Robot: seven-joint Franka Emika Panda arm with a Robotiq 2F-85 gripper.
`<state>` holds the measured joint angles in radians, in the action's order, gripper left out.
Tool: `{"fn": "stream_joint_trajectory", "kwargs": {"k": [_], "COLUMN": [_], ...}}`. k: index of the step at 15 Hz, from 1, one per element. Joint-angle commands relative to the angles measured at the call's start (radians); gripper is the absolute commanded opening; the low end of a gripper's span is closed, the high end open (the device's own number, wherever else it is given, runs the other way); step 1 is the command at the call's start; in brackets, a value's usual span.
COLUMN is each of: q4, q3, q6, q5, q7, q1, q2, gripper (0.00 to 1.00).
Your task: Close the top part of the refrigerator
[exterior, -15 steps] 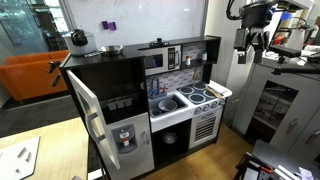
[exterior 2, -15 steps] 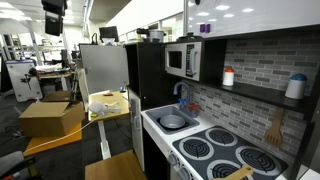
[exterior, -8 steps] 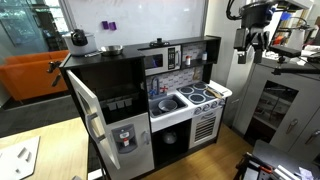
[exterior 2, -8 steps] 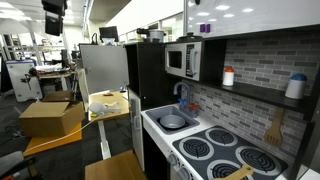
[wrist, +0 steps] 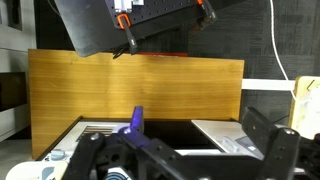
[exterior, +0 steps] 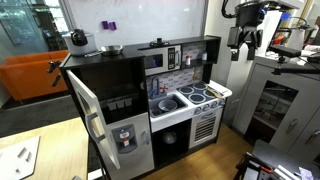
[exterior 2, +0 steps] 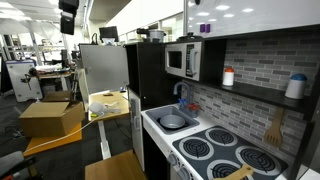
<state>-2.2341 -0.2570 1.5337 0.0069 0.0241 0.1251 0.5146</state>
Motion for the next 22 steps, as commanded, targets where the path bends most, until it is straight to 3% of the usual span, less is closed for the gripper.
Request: {"fn": "stream_joint_trajectory", "kwargs": {"k": [1, 11, 22], "q4": [0.100, 0.280, 0.446], "q3": [0.010, 0.167, 0.243], "q6": [-0.008, -0.051, -0.017], "q5": [0.032, 0.038, 0.043], "q7": [0.019, 0.006, -0.027], "q1": [0.014, -0.078, -0.123], "q2": [-0.104, -0.201, -0.405], "gripper": [1.00, 1.00, 1.00]}}
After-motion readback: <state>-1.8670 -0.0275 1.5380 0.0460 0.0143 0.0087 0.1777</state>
